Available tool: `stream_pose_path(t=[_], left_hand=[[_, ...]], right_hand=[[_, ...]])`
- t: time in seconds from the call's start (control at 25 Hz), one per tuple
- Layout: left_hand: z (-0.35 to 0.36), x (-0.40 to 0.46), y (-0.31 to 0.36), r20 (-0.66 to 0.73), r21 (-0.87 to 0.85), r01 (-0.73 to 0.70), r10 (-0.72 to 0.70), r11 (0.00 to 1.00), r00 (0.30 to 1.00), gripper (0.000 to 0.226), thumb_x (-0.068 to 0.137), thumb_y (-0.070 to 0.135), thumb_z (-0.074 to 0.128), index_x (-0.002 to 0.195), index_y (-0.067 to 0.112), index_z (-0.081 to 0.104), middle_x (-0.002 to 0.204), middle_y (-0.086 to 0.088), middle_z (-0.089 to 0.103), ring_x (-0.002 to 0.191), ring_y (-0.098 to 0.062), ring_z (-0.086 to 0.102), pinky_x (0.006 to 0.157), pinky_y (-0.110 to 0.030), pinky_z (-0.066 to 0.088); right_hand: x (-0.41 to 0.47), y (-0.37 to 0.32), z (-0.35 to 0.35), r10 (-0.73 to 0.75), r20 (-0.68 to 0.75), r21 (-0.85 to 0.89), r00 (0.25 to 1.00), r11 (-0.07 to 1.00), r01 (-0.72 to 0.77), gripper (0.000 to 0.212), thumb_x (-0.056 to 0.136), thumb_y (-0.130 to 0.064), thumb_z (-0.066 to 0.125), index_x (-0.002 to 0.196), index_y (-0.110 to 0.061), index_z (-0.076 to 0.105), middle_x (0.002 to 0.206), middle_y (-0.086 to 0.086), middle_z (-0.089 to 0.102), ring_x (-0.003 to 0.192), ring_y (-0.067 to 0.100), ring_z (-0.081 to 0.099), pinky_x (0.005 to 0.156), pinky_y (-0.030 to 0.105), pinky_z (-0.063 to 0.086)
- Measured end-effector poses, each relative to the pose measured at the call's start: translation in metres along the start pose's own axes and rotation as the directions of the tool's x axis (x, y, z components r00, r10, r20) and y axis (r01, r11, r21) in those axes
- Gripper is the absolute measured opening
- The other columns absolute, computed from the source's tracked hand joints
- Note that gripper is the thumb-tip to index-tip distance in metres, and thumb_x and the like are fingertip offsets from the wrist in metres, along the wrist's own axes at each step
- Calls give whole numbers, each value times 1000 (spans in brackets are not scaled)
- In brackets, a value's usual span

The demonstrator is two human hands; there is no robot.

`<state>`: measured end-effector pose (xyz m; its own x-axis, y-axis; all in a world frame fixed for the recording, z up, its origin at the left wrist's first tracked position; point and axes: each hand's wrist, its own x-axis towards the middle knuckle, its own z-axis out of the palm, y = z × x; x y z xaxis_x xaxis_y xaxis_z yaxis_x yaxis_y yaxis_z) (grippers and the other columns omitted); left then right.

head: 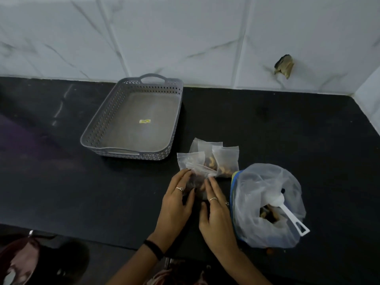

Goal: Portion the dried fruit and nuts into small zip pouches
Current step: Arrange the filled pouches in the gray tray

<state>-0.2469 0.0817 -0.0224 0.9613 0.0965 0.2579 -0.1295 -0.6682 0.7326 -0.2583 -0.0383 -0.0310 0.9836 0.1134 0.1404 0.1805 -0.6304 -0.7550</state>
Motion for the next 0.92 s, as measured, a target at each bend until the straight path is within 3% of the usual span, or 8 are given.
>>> stream_pose_path(t=[0.2,0.36,0.52,0.64,0.76,0.92], left_hand=[[-22,25,14,-40,-94,-30,26,995,999,56,89,1,62,134,28,43,133,28,37,127,14,38,105,-8,34],[-50,70,14,-105,-127,-70,57,989,993,52,88,0,62,134,21,51,131,15,47,122,4,48,101,-15,43],[-79,126,2,-50,-192,-60,51,979,997,37,87,-3,64,120,14,61,123,6,54,97,4,62,84,-13,52],[-100,173,-18,-39,-167,1,-8,986,999,29,85,-3,65,110,11,67,104,4,65,85,-1,66,76,-13,54],[-119,219,-52,-3,-143,53,-54,988,999,26,85,-6,64,107,7,68,92,2,66,78,1,64,69,-10,54],[-131,263,-104,39,-54,107,-105,993,994,29,86,-6,62,111,7,67,102,-1,66,87,-12,64,79,-17,54]], right_hand=[[18,-21,-11,-86,-40,147,995,985,91,64,91,-3,50,147,-20,24,154,-26,10,142,-6,10,114,12,15],[68,-50,-13,-109,-77,279,991,952,127,52,96,-14,50,145,-16,33,154,-14,24,142,-2,19,117,23,21],[127,-79,-5,-129,-5,171,992,977,128,53,95,-4,48,145,-16,35,156,-5,20,138,1,25,104,-2,17],[177,-97,12,-134,59,156,989,980,124,56,93,6,45,145,-13,36,156,-2,21,137,1,21,96,-9,9],[227,-109,41,-114,125,106,986,989,101,56,93,7,44,146,-10,35,156,1,21,142,10,22,100,-3,8],[274,-119,84,-65,242,69,968,996,50,60,90,7,48,146,-8,31,157,4,18,144,18,20,109,14,16]])
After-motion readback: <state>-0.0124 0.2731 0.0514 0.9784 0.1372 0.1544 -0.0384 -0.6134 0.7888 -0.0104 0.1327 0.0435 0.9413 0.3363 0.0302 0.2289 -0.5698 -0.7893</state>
